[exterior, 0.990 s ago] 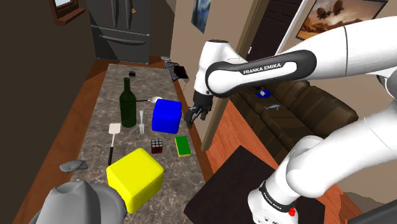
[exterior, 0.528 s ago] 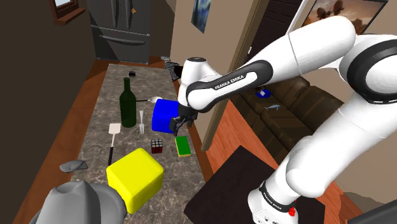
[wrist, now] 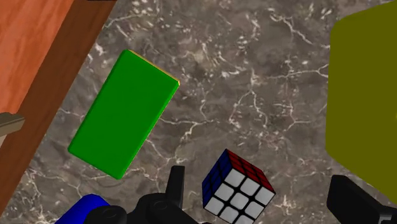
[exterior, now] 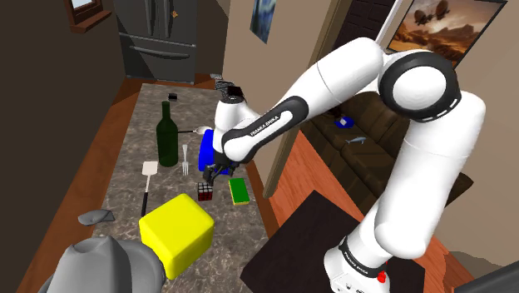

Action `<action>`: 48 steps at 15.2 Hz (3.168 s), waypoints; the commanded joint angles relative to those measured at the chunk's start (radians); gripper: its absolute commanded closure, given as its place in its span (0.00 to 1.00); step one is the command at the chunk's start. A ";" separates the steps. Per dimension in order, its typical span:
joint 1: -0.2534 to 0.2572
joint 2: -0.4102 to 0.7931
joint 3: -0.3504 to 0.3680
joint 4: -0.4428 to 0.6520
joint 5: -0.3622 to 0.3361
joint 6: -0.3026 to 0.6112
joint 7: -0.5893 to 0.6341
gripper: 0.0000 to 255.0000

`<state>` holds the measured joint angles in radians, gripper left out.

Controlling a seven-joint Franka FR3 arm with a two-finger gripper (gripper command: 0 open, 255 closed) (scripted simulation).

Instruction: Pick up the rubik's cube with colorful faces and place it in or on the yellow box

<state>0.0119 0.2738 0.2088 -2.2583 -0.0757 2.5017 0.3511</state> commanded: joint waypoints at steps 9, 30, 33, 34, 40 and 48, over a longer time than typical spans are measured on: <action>0.074 0.339 -0.068 0.249 -0.089 0.089 0.112 0.00; 0.086 0.418 -0.084 0.273 -0.103 0.144 0.122 1.00; 0.085 0.418 -0.084 0.273 -0.103 0.144 0.122 1.00; 0.084 0.405 -0.082 0.268 -0.101 0.136 0.121 1.00; 0.072 0.332 -0.067 0.245 -0.088 0.086 0.112 1.00; 0.058 0.240 -0.048 0.226 -0.067 0.013 0.097 1.00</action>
<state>0.0714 0.5223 0.1583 -2.0362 -0.1456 2.5271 0.4500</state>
